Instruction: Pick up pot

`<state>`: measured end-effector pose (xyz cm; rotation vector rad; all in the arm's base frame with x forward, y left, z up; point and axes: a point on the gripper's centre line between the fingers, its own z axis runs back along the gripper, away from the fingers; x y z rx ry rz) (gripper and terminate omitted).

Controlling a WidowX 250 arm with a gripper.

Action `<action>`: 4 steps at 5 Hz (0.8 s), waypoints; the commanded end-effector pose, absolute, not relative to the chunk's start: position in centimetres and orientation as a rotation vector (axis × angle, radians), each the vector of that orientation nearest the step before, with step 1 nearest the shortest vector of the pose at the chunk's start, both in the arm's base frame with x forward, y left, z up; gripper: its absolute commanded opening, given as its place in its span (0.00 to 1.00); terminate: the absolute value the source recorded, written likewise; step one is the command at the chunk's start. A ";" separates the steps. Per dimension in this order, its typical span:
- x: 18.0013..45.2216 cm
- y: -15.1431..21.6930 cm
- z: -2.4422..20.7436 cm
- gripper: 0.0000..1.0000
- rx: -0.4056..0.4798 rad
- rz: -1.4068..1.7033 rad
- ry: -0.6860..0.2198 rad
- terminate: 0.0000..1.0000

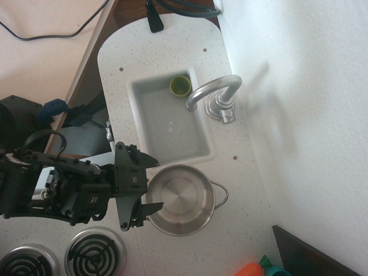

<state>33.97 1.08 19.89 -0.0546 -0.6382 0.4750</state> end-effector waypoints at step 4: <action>34.9 1.8 19.4 1.00 -0.038 0.682 -0.659 0.00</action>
